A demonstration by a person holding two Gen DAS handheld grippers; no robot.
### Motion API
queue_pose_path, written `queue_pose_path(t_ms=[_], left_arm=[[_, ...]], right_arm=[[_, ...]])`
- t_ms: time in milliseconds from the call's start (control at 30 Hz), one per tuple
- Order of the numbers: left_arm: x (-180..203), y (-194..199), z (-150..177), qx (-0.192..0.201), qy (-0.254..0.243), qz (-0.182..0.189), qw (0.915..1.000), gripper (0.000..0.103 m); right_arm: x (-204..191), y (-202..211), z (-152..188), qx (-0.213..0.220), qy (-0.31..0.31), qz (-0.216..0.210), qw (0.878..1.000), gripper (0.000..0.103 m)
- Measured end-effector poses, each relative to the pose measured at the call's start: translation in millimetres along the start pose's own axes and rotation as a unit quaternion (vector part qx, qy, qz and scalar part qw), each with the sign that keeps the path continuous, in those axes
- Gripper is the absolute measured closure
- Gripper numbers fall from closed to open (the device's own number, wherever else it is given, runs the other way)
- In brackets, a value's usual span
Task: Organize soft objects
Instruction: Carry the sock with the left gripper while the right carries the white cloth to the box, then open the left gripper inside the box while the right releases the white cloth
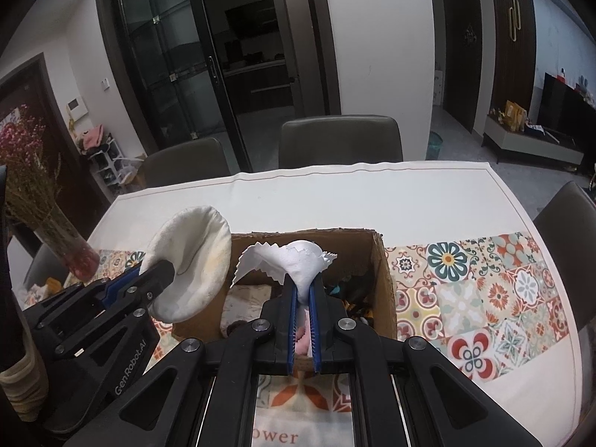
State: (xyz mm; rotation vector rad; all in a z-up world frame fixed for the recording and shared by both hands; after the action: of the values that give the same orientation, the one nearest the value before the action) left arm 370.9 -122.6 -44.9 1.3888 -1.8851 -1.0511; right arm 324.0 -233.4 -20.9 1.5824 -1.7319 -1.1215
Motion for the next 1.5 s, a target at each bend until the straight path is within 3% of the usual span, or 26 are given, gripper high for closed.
queue_pose_path(t_ms=[933, 1000, 1067, 1133, 1200, 1300, 1500], left_arm=[[1.1, -69.1, 1.9, -0.061, -0.004, 0.005, 0.9981, 0.089], [0.9, -70.0, 2.4, -0.06, -0.004, 0.002, 0.9982, 0.087], [-1.2, -69.1, 1.8, -0.058, -0.003, -0.004, 0.9983, 0.072], [-3.8, -67.2, 0.9, -0.054, 0.0, -0.01, 0.9985, 0.064], [-5.9, -65.0, 0.1, -0.049, 0.001, -0.015, 0.9987, 0.062], [-7.8, -63.7, 0.9, -0.049, 0.004, -0.017, 0.9986, 0.056], [-12.8, -57.2, -0.3, -0.042, 0.011, -0.026, 0.9987, 0.044]], right_arm=[[10.9, -57.5, -6.4, -0.05, -0.009, 0.007, 0.999, 0.094], [11.4, -58.7, -6.4, -0.051, -0.009, 0.008, 0.999, 0.093], [12.3, -59.7, -6.0, -0.053, -0.01, 0.011, 0.998, 0.092], [13.7, -59.7, -5.9, -0.054, -0.014, 0.015, 0.998, 0.087], [15.8, -59.3, -5.7, -0.053, -0.018, 0.017, 0.998, 0.067], [17.9, -54.0, -6.4, -0.045, -0.023, 0.023, 0.998, 0.045], [24.0, -49.3, -7.3, -0.043, -0.034, 0.03, 0.998, 0.037]])
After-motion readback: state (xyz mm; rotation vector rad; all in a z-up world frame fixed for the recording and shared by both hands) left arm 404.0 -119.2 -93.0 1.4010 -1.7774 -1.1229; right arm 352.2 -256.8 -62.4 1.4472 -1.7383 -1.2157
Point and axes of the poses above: each gripper's, at about its wrist camera, not at the fingertips, and y roughly against the way its jaws point, x to its right, z to its underside, the point moved 10 cm from there along -y, roughly the way its jaws point, and after that the axes turned 12 degrees about -x, right-handed, at the moved point
